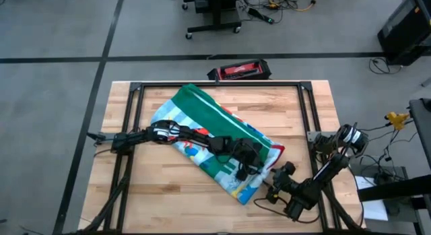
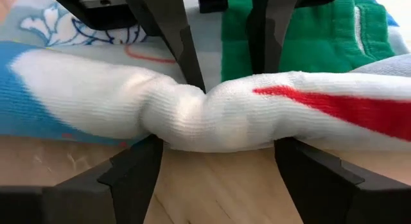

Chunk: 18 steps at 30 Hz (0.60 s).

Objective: Roll towel
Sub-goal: Roll the green multi-color dinosaur print towel

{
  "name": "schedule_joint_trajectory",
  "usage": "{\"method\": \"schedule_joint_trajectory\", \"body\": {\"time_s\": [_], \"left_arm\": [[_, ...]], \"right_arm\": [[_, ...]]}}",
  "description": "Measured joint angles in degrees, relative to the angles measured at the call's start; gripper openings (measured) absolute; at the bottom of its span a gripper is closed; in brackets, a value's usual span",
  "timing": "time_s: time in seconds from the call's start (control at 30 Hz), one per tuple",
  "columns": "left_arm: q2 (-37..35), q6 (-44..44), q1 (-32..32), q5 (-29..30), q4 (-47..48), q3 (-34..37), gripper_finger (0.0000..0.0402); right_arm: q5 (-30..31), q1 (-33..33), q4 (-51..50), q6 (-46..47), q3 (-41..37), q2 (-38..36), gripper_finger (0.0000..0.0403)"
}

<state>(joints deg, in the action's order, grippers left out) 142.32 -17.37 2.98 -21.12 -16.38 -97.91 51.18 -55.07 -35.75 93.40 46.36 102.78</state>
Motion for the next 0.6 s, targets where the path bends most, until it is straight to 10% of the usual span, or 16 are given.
{"method": "schedule_joint_trajectory", "body": {"time_s": [0.6], "left_arm": [[-5.5,-5.0,-0.5,4.2,11.1,-0.1,0.0157]], "right_arm": [[1.7,2.2,0.3,-3.4,0.3,-0.9,0.0293]]}}
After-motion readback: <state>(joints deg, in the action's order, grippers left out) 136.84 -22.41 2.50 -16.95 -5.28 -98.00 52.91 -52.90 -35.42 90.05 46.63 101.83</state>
